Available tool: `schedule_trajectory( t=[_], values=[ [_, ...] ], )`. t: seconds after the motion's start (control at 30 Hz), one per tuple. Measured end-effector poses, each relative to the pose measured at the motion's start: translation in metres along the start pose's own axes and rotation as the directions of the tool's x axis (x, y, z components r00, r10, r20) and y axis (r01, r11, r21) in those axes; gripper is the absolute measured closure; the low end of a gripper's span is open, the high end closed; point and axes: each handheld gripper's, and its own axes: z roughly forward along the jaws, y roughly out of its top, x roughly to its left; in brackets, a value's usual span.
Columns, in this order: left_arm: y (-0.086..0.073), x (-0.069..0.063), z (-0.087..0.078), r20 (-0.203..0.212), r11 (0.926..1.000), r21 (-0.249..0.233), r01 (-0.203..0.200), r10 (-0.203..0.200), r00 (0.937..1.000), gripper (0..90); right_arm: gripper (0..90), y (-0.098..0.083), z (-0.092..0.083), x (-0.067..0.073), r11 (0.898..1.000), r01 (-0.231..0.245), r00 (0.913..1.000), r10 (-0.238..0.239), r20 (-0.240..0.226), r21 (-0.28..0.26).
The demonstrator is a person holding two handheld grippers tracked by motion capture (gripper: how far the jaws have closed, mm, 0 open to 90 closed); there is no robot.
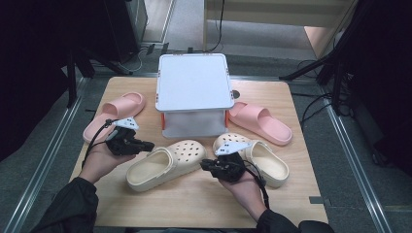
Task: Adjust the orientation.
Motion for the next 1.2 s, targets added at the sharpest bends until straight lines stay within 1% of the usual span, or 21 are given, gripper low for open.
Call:
schedule_trajectory(
  t=[0.07, 0.1, 0.13, 0.17, 0.2, 0.27, 0.33, 0.4, 0.43, 0.53, 0.6, 0.63, 0.7, 0.77, 0.87, 0.97, 1.03, 1.13, 1.2],
  values=[
    [-0.003, 0.007, 0.005, 0.011, 1.0, 0.007, 0.006, -0.006, 0.9999, 88.3, 87.6, 0.0, 0.009, 0.004, 1.0, 0.007, 1.0, -0.007, 0.001, 0.026],
    [-0.005, 0.01, 0.009, 0.007, 0.9998, 0.014, 0.014, -0.014, 0.9999, 88.6, 87.9, 0.0, 0.014, 0.006, 0.999, 0.01, 0.9999, -0.01, -0.007, 0.036],
    [-0.007, 0.011, 0.011, 0.012, 0.9997, 0.018, 0.016, -0.017, 0.9998, 88.8, 88.3, 0.0, 0.019, 0.008, 0.999, 0.013, 0.9998, -0.013, -0.013, 0.05],
    [-0.009, 0.012, 0.014, 0.016, 0.9995, 0.018, 0.025, -0.025, 0.9996, 88.7, 88.3, 0.0, 0.022, 0.009, 0.998, 0.016, 0.9997, -0.015, -0.018, 0.052],
    [-0.011, 0.013, 0.015, 0.018, 0.9994, 0.025, 0.023, -0.023, 0.9996, 88.6, 88.3, 0.0, 0.026, 0.01, 0.998, 0.012, 0.9996, -0.011, -0.026, 0.059],
    [-0.013, 0.012, 0.018, 0.008, 0.9993, 0.031, 0.023, -0.023, 0.9997, 88.5, 88.2, 0.0, 0.029, 0.011, 0.998, 0.012, 0.9994, -0.01, -0.032, 0.061],
    [-0.013, 0.012, 0.018, 0.009, 0.9993, 0.029, 0.022, -0.022, 0.9997, 88.6, 87.7, 0.0, 0.033, 0.012, 0.998, 0.019, 0.9996, -0.017, -0.021, 0.065],
    [-0.014, 0.011, 0.018, 0.012, 0.9991, 0.027, 0.034, -0.034, 0.9994, 89.0, 85.6, -0.001, 0.037, 0.012, 0.996, 0.03, 0.9995, -0.03, 0.009, 0.083],
    [-0.014, 0.011, 0.017, 0.014, 0.999, 0.032, 0.031, -0.031, 0.9994, 89.1, 85.7, -0.002, 0.04, 0.011, 0.995, 0.027, 0.9992, -0.03, 0.027, 0.097],
    [-0.016, 0.007, 0.018, 0.016, 0.999, 0.041, 0.019, -0.019, 0.9997, 89.2, 86.7, -0.002, 0.043, 0.009, 0.992, 0.009, 0.9992, -0.013, 0.037, 0.123],
    [-0.017, 0.004, 0.019, 0.016, 0.9986, 0.052, 0.01, -0.011, 0.9998, 89.1, 86.6, -0.002, 0.046, 0.008, 0.991, 0.014, 0.999, -0.019, 0.039, 0.135],
    [-0.018, 0.003, 0.019, 0.01, 0.9987, 0.05, 0.01, -0.01, 0.9999, 89.1, 86.6, -0.002, 0.046, 0.008, 0.991, 0.015, 0.999, -0.02, 0.04, 0.131],
    [-0.019, 0.002, 0.019, 0.016, 0.9985, 0.053, 0.011, -0.012, 0.9998, 89.1, 86.8, -0.002, 0.047, 0.006, 0.991, 0.015, 0.9991, -0.02, 0.036, 0.13],
    [-0.02, 0.001, 0.018, 0.022, 0.9986, 0.049, 0.02, -0.021, 0.9995, 89.1, 87.1, -0.001, 0.047, 0.005, 0.992, 0.003, 0.9994, -0.007, 0.034, 0.127],
    [-0.022, -0.002, 0.018, 0.027, 0.9985, 0.052, 0.018, -0.019, 0.9995, 89.1, 87.2, -0.001, 0.047, 0.002, 0.992, -0.014, 0.9994, 0.01, 0.032, 0.126],
    [-0.025, -0.008, 0.018, 0.035, 0.9987, 0.046, 0.023, -0.025, 0.9991, 89.0, 87.1, 0.0, 0.047, -0.002, 0.992, -0.039, 0.9989, 0.036, 0.032, 0.119],
    [-0.026, -0.011, 0.019, 0.047, 0.9981, 0.054, 0.031, -0.033, 0.9983, 89.0, 86.9, 0.001, 0.048, -0.004, 0.992, -0.049, 0.9984, 0.046, 0.032, 0.115],
    [-0.028, -0.015, 0.02, 0.047, 0.998, 0.057, 0.03, -0.032, 0.9984, 88.6, 86.9, 0.002, 0.049, -0.007, 0.993, -0.052, 0.9983, 0.049, 0.033, 0.11],
    [-0.03, -0.018, 0.021, 0.056, 0.9981, 0.046, 0.04, -0.042, 0.9975, 88.3, 86.9, 0.003, 0.049, -0.008, 0.992, -0.052, 0.9983, 0.048, 0.034, 0.112]
  ],
)
